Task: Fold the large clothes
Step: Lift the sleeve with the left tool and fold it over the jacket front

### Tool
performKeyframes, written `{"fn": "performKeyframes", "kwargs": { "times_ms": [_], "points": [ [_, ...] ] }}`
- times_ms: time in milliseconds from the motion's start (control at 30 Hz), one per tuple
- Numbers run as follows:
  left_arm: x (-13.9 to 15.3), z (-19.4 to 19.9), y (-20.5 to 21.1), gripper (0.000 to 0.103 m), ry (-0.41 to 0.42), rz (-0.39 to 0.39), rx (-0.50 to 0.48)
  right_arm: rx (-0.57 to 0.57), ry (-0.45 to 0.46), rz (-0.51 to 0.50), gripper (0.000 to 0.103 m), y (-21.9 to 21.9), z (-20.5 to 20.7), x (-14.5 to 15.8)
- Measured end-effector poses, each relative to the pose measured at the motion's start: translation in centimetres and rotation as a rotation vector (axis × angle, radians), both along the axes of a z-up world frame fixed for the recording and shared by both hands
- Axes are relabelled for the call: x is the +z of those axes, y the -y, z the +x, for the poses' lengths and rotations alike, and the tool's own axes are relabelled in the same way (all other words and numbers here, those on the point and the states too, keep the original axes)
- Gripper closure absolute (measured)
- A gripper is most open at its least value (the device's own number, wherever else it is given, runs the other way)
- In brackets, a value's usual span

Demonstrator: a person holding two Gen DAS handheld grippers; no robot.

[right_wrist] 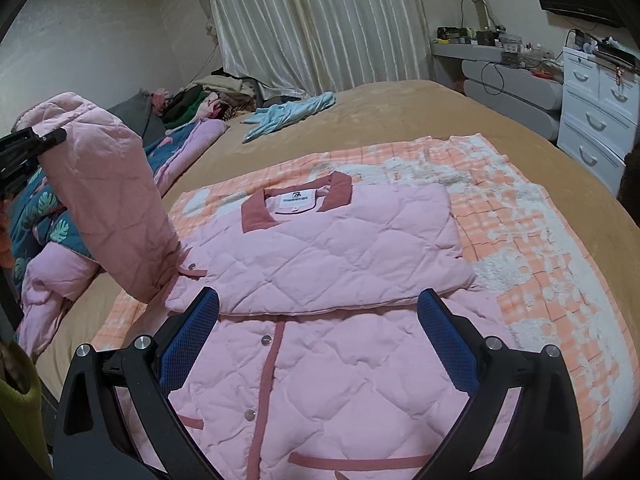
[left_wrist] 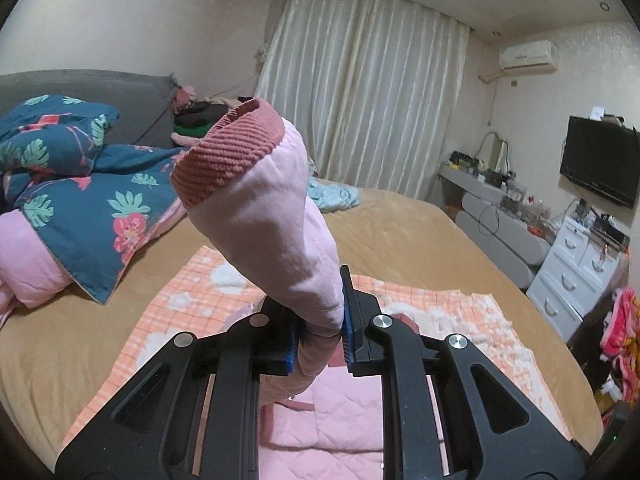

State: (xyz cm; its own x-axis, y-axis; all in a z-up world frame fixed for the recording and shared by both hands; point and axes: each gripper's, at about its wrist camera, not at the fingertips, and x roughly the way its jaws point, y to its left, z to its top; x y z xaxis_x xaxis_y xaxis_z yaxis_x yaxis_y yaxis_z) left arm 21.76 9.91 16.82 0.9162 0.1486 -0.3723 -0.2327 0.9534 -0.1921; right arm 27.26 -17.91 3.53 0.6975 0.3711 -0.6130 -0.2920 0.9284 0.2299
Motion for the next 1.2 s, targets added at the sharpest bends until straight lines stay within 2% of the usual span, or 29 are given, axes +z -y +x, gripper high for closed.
{"fn": "performKeyframes", "kwargs": {
  "times_ms": [567, 800, 1200],
  "points": [
    [-4.1, 3.6, 7.1, 0.093, -0.097, 0.054, -0.127, -0.115, 0.037, 0.044, 0.004, 5.1, 2.8, -0.6],
    [-6.9, 4.9, 9.8, 0.093, -0.150, 0.072, -0.181, -0.179, -0.016, 0.050, 0.004, 7.5, 3.7, -3.0],
    [-12.5, 6.8, 14.4, 0.093, -0.257, 0.147, -0.268, -0.248, -0.021, 0.065, 0.004, 10.1, 4.2, -4.0]
  ]
}}
